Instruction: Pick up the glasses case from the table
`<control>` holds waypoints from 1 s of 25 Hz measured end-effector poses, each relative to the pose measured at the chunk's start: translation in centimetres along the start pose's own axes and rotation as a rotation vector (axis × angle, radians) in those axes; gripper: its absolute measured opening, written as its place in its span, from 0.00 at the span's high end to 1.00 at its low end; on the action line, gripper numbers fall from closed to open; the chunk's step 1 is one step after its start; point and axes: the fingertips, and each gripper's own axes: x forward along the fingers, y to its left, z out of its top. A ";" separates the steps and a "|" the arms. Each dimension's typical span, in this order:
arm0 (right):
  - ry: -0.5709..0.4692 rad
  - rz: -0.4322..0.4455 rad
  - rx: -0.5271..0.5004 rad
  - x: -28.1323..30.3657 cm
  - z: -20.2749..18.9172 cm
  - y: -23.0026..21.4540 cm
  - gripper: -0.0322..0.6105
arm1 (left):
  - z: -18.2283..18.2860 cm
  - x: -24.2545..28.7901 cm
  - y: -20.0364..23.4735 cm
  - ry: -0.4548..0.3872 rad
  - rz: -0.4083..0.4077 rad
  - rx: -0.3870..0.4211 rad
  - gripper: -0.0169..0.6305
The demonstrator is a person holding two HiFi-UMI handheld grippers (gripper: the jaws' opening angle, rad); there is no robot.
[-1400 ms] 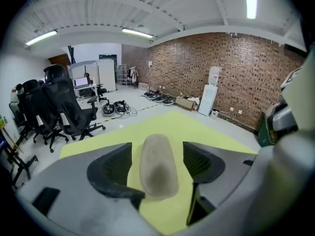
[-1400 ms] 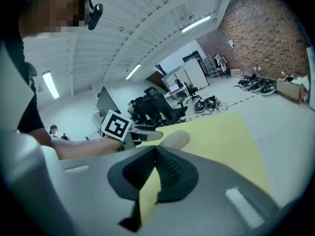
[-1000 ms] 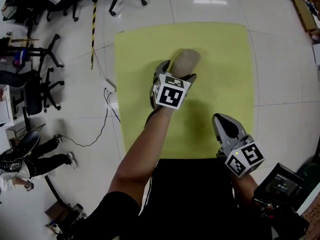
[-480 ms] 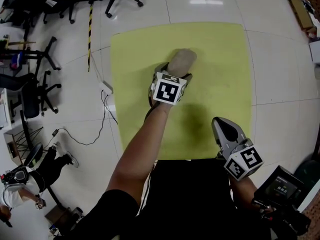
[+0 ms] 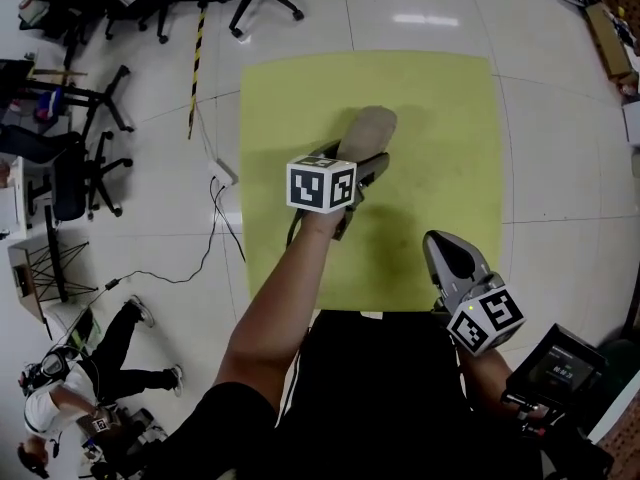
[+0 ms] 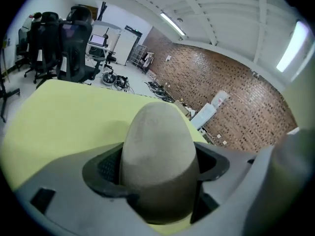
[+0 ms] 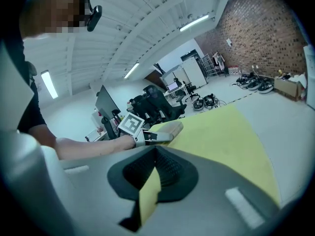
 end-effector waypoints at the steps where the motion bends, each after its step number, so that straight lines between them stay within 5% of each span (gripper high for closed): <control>1: -0.002 0.011 -0.009 0.0 0.2 0.3 0.95 | 0.3 -0.8 -0.4 -0.021 -0.001 0.008 0.36; 12: -0.050 0.093 -0.097 -0.9 3.7 3.0 0.95 | 3.2 -10.0 -9.3 -0.261 -0.122 0.015 0.36; 25: -0.110 0.199 -0.252 -3.3 7.8 9.9 0.95 | 4.1 -21.1 -17.0 -0.426 -0.287 0.036 0.36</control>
